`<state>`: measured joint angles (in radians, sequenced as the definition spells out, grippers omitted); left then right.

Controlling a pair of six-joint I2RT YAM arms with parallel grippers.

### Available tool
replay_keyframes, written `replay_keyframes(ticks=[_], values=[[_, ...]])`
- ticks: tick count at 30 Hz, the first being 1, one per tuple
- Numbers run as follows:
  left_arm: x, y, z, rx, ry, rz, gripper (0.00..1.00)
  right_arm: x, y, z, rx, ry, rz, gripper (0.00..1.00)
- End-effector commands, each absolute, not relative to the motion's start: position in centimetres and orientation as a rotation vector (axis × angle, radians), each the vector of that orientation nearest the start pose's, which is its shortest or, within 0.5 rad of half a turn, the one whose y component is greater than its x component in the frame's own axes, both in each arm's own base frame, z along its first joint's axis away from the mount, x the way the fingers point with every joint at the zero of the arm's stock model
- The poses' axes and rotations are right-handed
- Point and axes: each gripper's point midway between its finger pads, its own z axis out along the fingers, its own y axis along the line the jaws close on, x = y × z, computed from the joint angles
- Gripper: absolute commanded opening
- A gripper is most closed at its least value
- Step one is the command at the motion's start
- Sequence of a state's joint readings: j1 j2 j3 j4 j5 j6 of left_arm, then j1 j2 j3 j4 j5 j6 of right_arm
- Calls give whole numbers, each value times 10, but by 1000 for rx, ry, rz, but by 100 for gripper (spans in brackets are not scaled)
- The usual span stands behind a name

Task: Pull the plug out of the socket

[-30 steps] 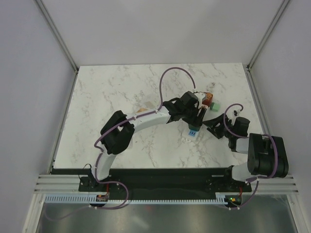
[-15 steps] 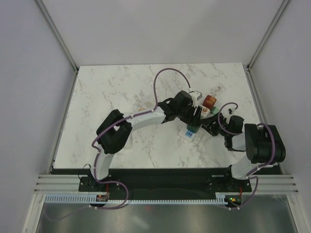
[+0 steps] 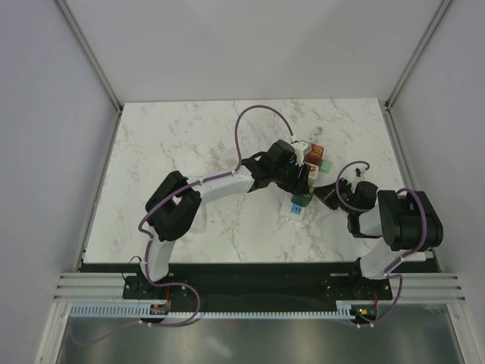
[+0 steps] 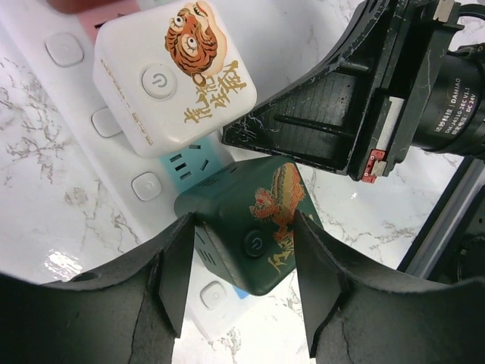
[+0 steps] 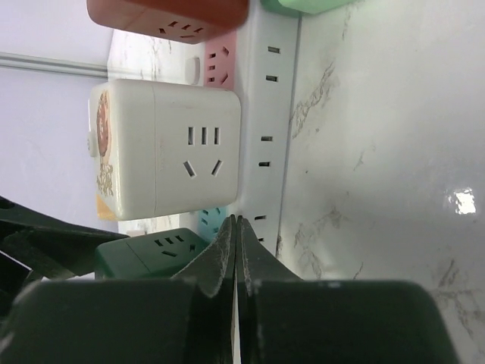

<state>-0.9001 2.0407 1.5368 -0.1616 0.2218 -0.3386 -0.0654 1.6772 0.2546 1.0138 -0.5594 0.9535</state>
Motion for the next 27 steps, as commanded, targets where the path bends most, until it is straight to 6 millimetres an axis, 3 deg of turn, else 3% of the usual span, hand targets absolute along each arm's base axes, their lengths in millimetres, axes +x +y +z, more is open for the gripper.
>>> replay_keyframes(ticks=[1,3,4,5,7,9,15,16,17,19,20,27], values=[[267,-479,137,868,2177,-1030,2,322,106,48,574,1986,1077,0],[269,-477,144,844,2183,-1013,2,320,100,44,575,2007,1021,2],[268,-471,140,835,2222,-977,3,322,98,52,554,1990,998,4],[273,-469,143,813,2224,-941,11,319,96,48,566,2014,976,5],[278,-461,140,769,2257,-866,64,320,91,57,542,1988,928,6],[280,-453,140,747,2267,-776,93,320,87,58,547,1982,896,7],[285,-445,128,756,2302,-511,100,319,79,67,551,1957,851,11],[285,-446,117,768,2319,-476,100,319,76,69,558,1950,839,11],[285,-452,123,768,2299,-461,100,318,75,66,569,1957,829,12],[284,-455,110,780,2316,-421,100,317,70,66,580,1960,804,12],[285,-461,114,775,2306,-425,100,318,69,66,585,1959,796,13],[291,-464,92,734,2347,-348,96,315,61,65,603,1963,746,16]])
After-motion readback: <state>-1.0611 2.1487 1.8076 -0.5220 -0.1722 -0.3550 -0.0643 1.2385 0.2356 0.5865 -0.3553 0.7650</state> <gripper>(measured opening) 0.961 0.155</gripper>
